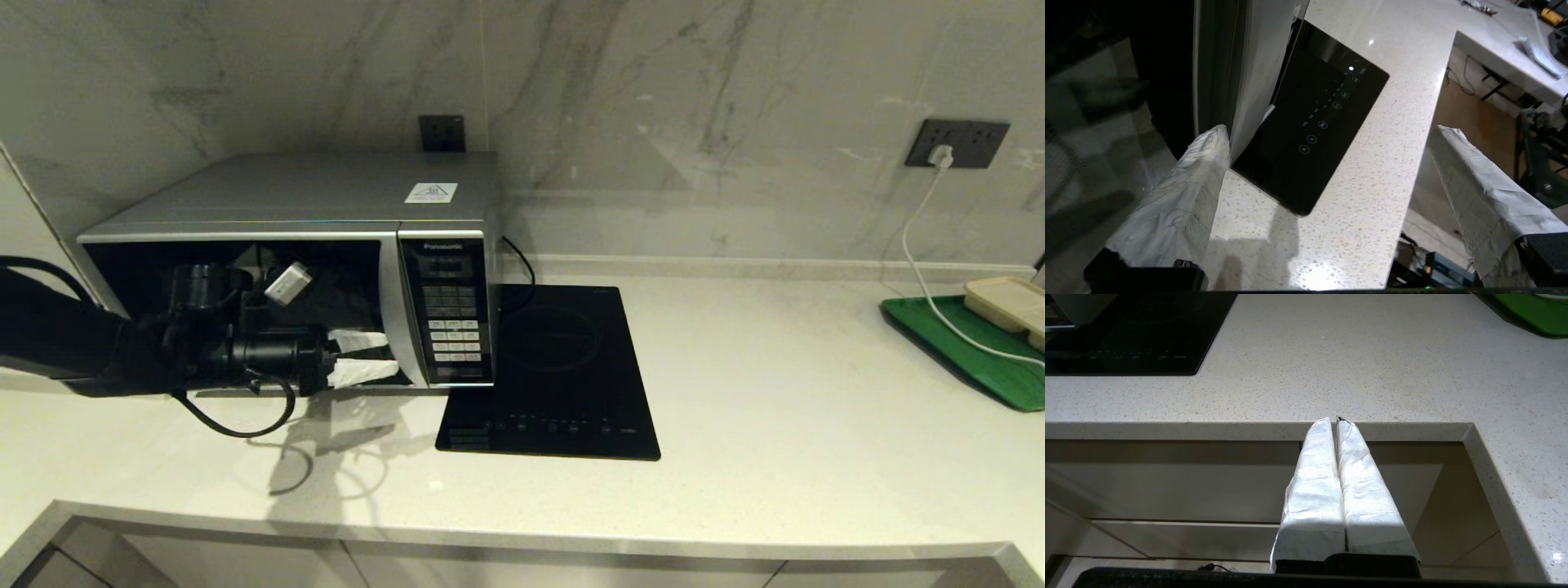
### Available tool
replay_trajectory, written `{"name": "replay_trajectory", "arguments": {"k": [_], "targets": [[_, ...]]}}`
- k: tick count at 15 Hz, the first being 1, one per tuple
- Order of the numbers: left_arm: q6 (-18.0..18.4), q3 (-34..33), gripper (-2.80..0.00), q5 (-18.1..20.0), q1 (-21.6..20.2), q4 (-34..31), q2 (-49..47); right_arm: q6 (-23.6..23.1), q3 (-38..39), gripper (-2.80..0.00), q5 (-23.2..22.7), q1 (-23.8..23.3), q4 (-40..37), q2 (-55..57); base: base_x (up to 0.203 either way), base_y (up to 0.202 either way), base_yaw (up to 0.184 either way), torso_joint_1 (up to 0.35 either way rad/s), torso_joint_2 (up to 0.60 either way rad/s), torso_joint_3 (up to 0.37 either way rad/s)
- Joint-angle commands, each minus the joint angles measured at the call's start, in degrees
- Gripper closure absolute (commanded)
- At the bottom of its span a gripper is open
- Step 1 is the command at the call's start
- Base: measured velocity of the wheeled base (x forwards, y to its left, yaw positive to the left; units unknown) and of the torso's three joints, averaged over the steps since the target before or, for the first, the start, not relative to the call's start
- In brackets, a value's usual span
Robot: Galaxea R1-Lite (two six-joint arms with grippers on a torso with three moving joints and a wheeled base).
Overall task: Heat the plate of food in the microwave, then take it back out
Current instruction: Open the microwave oven
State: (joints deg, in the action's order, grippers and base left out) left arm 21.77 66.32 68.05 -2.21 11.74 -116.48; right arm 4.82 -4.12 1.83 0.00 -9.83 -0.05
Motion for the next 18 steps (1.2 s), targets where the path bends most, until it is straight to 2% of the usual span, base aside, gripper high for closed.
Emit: {"name": "replay_trajectory", "arguments": {"k": [1,6,10,18], "targets": [[2.3,0.0,-2.8,-0.1,0.6,0.9,-1.3,0.0,0.0,0.0,0.0,0.0,0.0,0.0,0.0,0.0,0.0,0.0,0.0,0.0],[2.4,0.4,-2.8,-0.1,0.5,1.5,-0.6,0.0,0.0,0.0,0.0,0.1,-0.1,0.0,0.0,0.0,0.0,0.0,0.0,0.0],[-0.6,1.6,-2.8,0.4,1.3,1.4,-0.3,0.0,0.0,0.0,0.0,0.0,-0.1,0.0,0.0,0.0,0.0,0.0,0.0,0.0],[-1.5,3.6,-2.8,0.5,2.2,1.2,-2.5,0.0,0.0,0.0,0.0,0.0,0.0,0.0,0.0,0.0,0.0,0.0,0.0,0.0]]}}
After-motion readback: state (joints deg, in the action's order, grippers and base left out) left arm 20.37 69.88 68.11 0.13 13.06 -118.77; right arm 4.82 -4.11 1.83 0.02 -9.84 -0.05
